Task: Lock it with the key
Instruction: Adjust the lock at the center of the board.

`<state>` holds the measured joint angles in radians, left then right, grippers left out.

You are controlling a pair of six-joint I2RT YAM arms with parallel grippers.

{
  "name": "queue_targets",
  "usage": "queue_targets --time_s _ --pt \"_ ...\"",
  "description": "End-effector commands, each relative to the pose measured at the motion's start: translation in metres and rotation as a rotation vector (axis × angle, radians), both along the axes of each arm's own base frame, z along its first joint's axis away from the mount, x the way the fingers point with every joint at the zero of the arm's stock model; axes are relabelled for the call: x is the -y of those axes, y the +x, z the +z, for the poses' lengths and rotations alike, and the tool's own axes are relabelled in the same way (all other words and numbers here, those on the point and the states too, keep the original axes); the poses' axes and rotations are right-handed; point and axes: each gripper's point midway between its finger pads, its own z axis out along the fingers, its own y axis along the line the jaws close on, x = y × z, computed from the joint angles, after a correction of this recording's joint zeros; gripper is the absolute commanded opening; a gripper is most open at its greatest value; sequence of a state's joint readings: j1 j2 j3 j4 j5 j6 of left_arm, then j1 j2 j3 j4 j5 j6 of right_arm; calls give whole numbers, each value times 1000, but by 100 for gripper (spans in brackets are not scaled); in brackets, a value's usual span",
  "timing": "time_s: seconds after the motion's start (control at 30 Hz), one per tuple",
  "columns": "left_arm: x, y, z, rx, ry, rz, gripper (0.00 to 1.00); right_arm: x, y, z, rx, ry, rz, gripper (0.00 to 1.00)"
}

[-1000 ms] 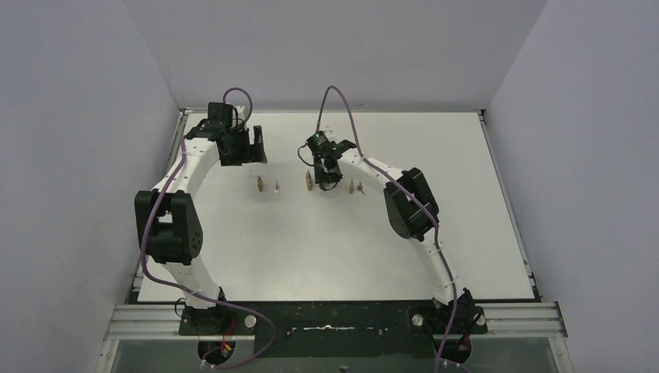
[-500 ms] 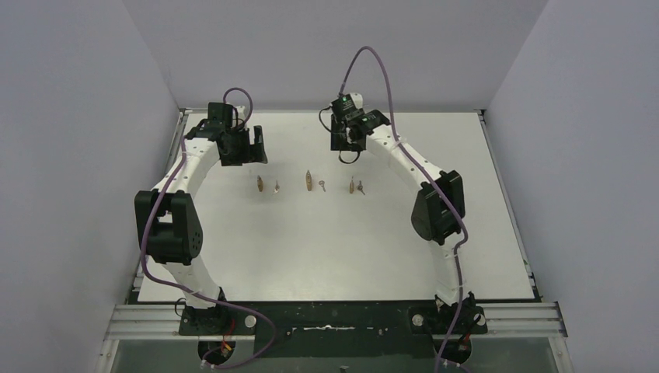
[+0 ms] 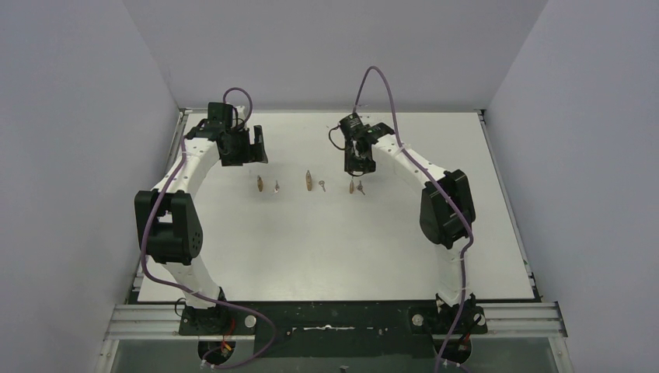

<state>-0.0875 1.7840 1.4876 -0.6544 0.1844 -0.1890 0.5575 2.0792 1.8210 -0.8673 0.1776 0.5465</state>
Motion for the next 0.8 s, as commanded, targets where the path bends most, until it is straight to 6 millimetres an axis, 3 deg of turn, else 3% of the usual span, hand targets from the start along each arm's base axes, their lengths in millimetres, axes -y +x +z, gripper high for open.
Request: queue_targets --time_s 0.0,0.77 --pt "1 11 37 105 -27 -4 80 -8 9 8 46 44 -20 37" --pt "1 11 38 107 -26 -8 80 -23 -5 -58 -77 39 -14 38"
